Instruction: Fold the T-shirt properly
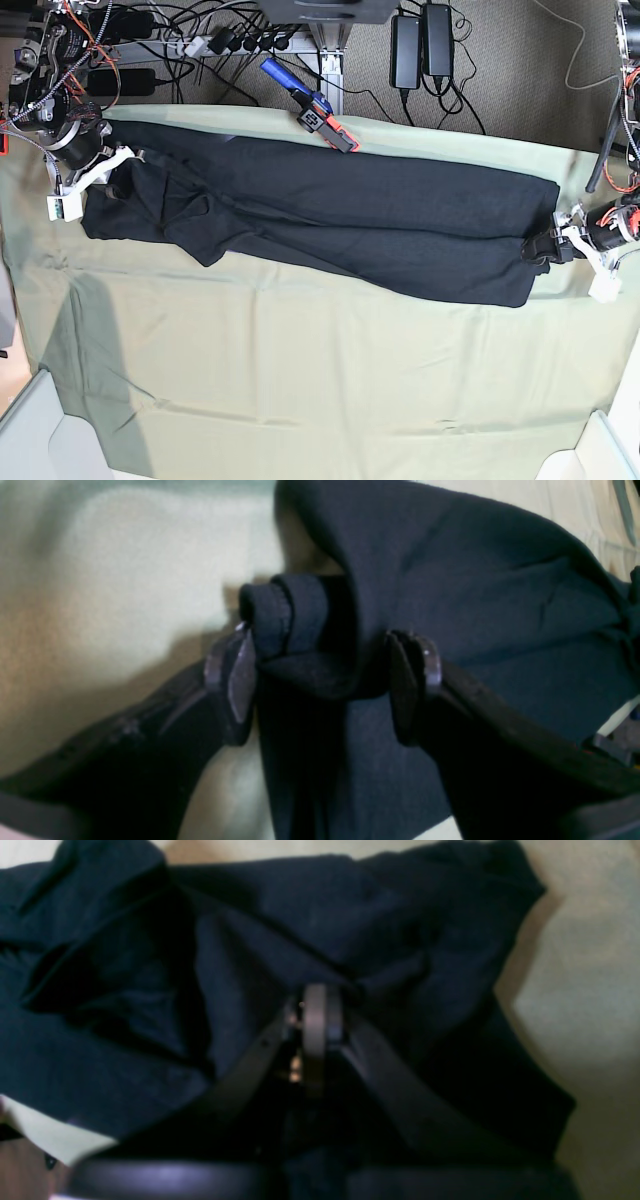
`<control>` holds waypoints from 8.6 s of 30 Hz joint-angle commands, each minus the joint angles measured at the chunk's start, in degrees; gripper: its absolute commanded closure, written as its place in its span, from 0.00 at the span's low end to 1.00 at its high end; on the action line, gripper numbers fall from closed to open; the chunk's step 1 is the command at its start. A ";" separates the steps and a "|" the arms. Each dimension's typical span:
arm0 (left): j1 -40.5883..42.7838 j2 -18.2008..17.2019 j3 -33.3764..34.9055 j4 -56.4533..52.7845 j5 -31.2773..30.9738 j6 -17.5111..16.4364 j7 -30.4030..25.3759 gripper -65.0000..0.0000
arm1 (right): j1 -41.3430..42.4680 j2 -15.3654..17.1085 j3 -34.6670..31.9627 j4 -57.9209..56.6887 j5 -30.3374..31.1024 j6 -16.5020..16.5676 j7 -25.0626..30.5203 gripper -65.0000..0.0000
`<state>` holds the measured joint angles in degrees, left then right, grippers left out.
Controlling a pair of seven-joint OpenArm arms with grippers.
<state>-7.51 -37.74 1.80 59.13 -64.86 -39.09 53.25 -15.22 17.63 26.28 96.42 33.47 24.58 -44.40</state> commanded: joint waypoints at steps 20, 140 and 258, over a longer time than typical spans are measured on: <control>2.56 0.90 0.11 0.57 -9.35 -0.91 4.61 1.00 | 0.59 0.96 0.52 1.46 4.50 3.82 0.90 1.00; -6.73 16.57 13.97 40.06 12.50 1.33 4.66 0.39 | 0.85 -11.72 6.91 0.57 16.17 3.80 -8.09 0.38; -2.14 14.25 46.51 33.97 57.07 -0.91 -23.52 1.00 | 31.87 -4.94 -14.73 -21.00 -18.01 3.93 9.86 1.00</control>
<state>-8.64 -23.29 48.60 92.42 -7.62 -39.55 30.50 15.16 12.21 11.33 74.48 14.79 24.60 -35.83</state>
